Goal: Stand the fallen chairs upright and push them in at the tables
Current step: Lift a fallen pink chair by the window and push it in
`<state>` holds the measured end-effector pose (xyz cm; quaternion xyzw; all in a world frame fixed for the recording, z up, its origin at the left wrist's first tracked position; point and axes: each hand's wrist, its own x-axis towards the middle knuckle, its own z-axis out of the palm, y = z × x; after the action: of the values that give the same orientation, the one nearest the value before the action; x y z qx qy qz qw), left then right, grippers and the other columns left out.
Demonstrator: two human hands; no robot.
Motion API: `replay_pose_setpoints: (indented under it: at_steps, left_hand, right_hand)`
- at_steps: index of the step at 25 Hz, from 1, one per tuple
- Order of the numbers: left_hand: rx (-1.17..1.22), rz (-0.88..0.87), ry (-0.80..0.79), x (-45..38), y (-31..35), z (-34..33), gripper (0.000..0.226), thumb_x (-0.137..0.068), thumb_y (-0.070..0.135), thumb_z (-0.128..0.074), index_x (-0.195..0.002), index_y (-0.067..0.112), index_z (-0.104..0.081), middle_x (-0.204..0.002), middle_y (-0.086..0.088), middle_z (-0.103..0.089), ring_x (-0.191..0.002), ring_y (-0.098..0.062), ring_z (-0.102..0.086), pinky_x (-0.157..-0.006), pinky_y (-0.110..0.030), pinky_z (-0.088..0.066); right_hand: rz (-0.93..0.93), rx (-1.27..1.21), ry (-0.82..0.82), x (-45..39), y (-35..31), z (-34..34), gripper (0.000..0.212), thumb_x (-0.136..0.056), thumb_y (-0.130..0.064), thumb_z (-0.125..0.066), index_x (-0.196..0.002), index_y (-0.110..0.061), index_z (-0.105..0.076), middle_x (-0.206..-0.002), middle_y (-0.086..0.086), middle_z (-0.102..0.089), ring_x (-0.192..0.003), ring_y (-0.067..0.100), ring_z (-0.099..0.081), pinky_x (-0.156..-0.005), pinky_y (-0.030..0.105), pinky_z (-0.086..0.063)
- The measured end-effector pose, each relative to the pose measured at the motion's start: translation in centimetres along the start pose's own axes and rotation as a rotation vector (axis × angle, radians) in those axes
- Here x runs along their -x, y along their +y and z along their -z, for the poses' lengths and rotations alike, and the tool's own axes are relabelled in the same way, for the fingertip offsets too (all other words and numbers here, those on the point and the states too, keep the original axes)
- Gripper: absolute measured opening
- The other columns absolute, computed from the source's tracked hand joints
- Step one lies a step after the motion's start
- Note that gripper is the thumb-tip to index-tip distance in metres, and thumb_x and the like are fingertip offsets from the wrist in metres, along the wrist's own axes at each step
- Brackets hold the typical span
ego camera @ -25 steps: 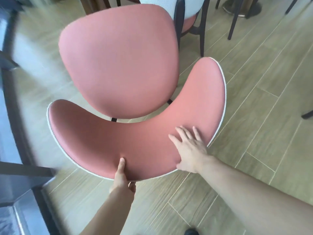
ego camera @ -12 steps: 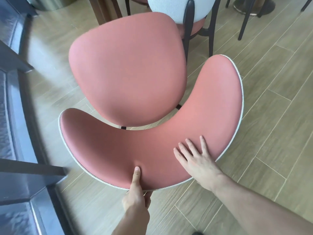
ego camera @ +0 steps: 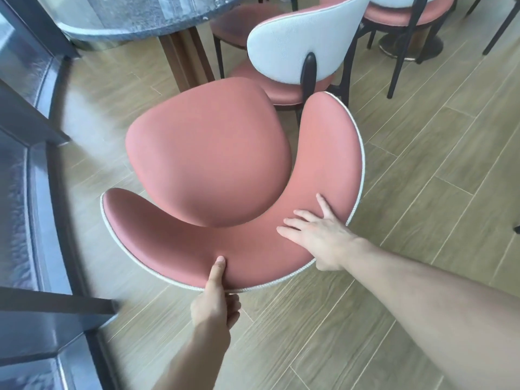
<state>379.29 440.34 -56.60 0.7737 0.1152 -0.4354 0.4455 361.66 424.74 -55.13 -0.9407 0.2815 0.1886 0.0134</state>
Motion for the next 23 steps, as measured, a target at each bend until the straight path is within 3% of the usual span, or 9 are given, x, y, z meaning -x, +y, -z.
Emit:
replay_pose_setpoints:
  at_steps: [5, 8, 10, 13, 15, 18, 19, 20, 23]
  left_hand:
    - [-0.131, -0.159, 0.033, -0.4, 7.6, 0.0, 0.058, -0.083, 0.065, -0.062, -0.064, 0.011, -0.052, -0.053, 0.000, -0.050, -0.044, -0.019, -0.049, -0.050, -0.026, -0.040]
    - [-0.228, -0.472, 0.049, -0.3, 12.1, -1.1, 0.045, -0.090, 0.044, -0.056, -0.059, 0.013, -0.045, -0.037, 0.007, -0.044, -0.033, -0.015, -0.046, -0.048, -0.026, -0.040]
    - [-0.166, -0.690, 0.000, -0.2, 15.6, -2.4, 0.034, -0.088, 0.038, -0.054, -0.063, 0.016, -0.045, -0.046, 0.007, -0.053, -0.047, -0.019, -0.054, -0.049, -0.028, -0.045]
    - [-0.147, -0.848, -0.032, -1.5, 20.7, -4.7, 0.015, -0.085, 0.037, -0.057, -0.074, 0.028, -0.051, -0.077, 0.005, -0.067, -0.076, -0.025, -0.065, -0.072, -0.038, -0.052]
    - [-0.398, -0.931, -0.079, -3.3, 22.8, -5.8, 0.007, -0.089, 0.035, -0.058, -0.086, 0.029, -0.058, -0.092, 0.005, -0.066, -0.090, -0.020, -0.064, -0.083, -0.036, -0.048]
    - [-1.258, -1.090, 0.013, -6.0, 23.5, -6.0, 0.032, -0.099, 0.047, -0.037, -0.105, 0.028, -0.063, -0.111, 0.005, -0.062, -0.114, -0.022, -0.056, -0.105, -0.040, -0.036]
    - [-1.433, -1.153, 0.072, -6.5, 24.0, -6.0, 0.039, -0.100, 0.049, -0.028, -0.105, 0.030, -0.062, -0.113, 0.006, -0.064, -0.117, -0.022, -0.056, -0.108, -0.039, -0.033]
    - [-1.501, -1.168, 0.118, -7.0, 24.7, -6.1, 0.043, -0.101, 0.049, -0.023, -0.104, 0.029, -0.061, -0.113, 0.007, -0.066, -0.117, -0.021, -0.057, -0.108, -0.037, -0.032]
    - [-1.489, -1.131, 0.064, -8.1, 27.1, -6.3, 0.044, -0.102, 0.048, -0.021, -0.102, 0.028, -0.060, -0.111, 0.004, -0.069, -0.112, -0.023, -0.059, -0.101, -0.037, -0.034]
  right_hand:
    - [-0.233, -0.065, 0.125, -5.6, -0.1, 4.8, 0.083, -0.074, 0.005, -0.062, -0.143, -0.034, -0.038, -0.148, 0.006, -0.031, -0.145, 0.030, -0.017, -0.107, 0.075, 0.013]
    - [-0.261, -0.110, 0.175, -9.0, 0.3, 8.0, 0.074, -0.079, 0.007, -0.056, -0.141, -0.030, -0.042, -0.144, 0.007, -0.036, -0.143, 0.030, -0.020, -0.110, 0.072, 0.012]
    - [-0.261, -0.125, 0.173, -10.8, 0.9, 9.7, 0.070, -0.081, 0.007, -0.054, -0.140, -0.030, -0.043, -0.142, 0.007, -0.038, -0.143, 0.030, -0.021, -0.110, 0.070, 0.012]
    - [-0.253, -0.121, 0.189, -12.7, 1.7, 10.7, 0.068, -0.081, 0.003, -0.059, -0.138, -0.030, -0.044, -0.137, 0.007, -0.039, -0.140, 0.030, -0.025, -0.110, 0.070, 0.010]
    - [-0.240, -0.120, 0.175, -13.6, 2.3, 11.1, 0.068, -0.079, -0.002, -0.062, -0.139, -0.030, -0.043, -0.136, 0.007, -0.039, -0.140, 0.029, -0.025, -0.110, 0.070, 0.010]
    - [-0.224, -0.164, 0.111, -15.8, 3.4, 13.0, 0.074, -0.076, -0.012, -0.063, -0.142, -0.030, -0.038, -0.140, 0.007, -0.037, -0.141, 0.028, -0.023, -0.111, 0.067, 0.013]
    - [-0.231, -0.190, 0.085, -16.8, 3.7, 13.9, 0.075, -0.074, -0.015, -0.061, -0.144, -0.030, -0.037, -0.141, 0.007, -0.036, -0.141, 0.028, -0.021, -0.112, 0.066, 0.014]
    - [-0.240, -0.210, 0.041, -17.7, 4.0, 14.8, 0.076, -0.073, -0.018, -0.059, -0.144, -0.031, -0.036, -0.143, 0.007, -0.035, -0.142, 0.028, -0.020, -0.112, 0.065, 0.015]
    - [-0.249, -0.228, -0.033, -20.5, 4.5, 16.5, 0.077, -0.072, -0.025, -0.055, -0.145, -0.034, -0.034, -0.144, 0.003, -0.034, -0.142, 0.025, -0.019, -0.113, 0.063, 0.016]
